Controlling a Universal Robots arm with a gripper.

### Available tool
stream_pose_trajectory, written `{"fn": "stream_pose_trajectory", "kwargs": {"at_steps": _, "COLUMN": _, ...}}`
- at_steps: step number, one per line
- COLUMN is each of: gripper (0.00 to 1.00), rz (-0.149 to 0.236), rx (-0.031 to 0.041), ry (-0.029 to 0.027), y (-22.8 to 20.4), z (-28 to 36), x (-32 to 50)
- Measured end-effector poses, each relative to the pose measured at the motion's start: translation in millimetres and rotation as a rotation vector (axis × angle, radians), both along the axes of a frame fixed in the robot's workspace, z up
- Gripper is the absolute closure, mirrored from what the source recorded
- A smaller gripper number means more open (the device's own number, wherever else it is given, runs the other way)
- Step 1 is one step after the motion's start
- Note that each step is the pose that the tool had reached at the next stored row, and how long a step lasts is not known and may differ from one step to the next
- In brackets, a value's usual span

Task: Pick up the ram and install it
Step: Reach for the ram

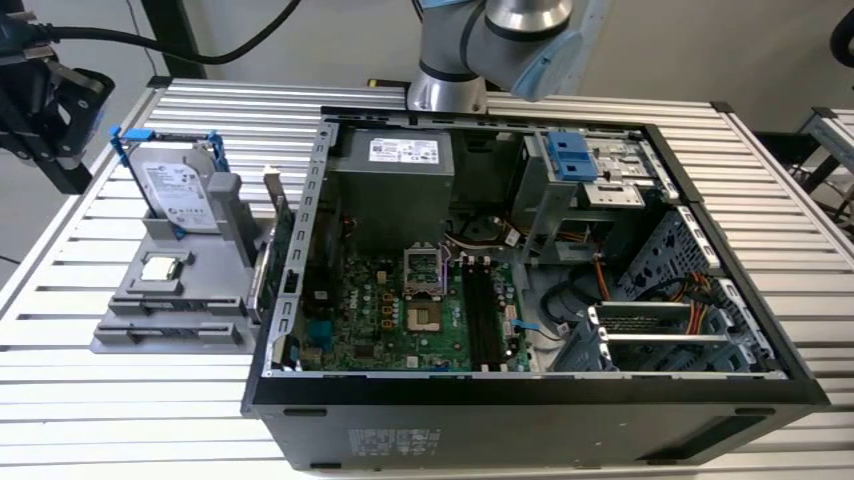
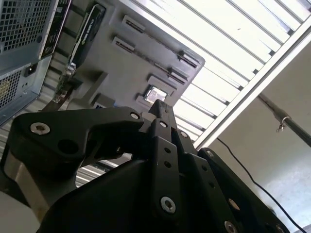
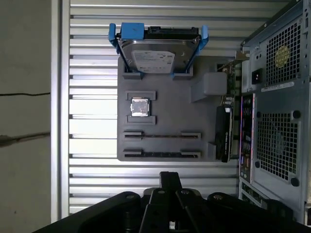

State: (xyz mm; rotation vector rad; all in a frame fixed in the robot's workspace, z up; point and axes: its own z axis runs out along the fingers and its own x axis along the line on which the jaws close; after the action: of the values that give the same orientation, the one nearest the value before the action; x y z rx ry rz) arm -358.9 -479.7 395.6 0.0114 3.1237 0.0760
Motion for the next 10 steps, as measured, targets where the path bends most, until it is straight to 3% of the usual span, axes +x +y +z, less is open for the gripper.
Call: {"fn": "stream_pose_trajectory", "kwargs": {"at_steps": 10, "gripper": 1.0, "rz": 0.002, "rx": 0.0001, "ry": 0.0002, "y": 0.0, "z": -0.1, "x": 0.0}}
